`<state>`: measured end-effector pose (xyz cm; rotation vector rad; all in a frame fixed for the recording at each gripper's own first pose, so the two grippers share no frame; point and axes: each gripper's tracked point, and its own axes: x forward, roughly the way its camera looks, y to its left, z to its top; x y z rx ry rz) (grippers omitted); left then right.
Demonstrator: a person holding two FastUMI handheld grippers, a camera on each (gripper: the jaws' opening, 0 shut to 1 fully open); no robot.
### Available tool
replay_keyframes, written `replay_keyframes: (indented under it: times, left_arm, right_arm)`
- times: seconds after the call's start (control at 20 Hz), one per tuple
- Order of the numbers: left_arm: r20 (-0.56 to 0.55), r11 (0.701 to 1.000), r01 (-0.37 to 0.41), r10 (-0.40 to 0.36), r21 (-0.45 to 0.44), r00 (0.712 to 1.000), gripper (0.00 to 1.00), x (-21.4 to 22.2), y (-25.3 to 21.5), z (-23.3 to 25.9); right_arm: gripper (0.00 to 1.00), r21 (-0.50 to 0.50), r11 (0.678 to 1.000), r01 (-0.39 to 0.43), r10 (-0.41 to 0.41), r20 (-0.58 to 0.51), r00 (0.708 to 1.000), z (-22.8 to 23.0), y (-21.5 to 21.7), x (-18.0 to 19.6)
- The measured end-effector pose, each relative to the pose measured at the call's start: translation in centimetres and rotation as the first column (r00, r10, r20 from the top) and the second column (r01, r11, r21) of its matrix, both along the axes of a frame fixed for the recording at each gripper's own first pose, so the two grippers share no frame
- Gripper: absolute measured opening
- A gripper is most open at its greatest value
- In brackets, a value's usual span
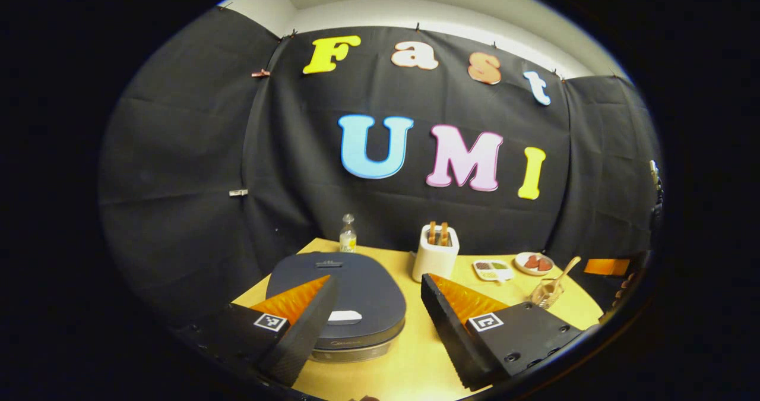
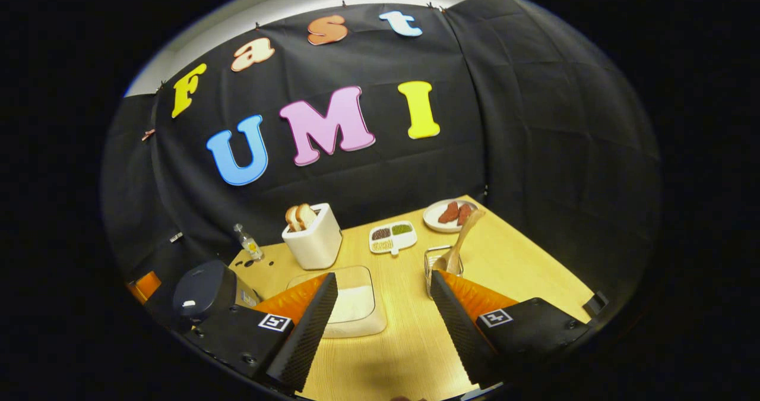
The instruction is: Close the left gripper, press the button to open the rice cooker; take a wooden spoon from the chopstick holder with the right hand, scoop a spoonful of rice and pour it into the rice cooker, then put the wooden spoon back into the chopstick holder.
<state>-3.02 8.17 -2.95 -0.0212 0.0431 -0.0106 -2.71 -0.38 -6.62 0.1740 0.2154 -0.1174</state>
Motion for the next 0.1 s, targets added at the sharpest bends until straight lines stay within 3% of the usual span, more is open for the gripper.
replay_keyframes:
  times: [0.1]
  left_arm:
    - [0.021,1.0,0.02,-0.02,0.009,1.0,0.95,-1.53,-0.93,1.34]
  right_arm:
    - [0.98,-0.052,0.999,-0.002,0.004,0.038,0.999,1.6,0.12,-0.89]
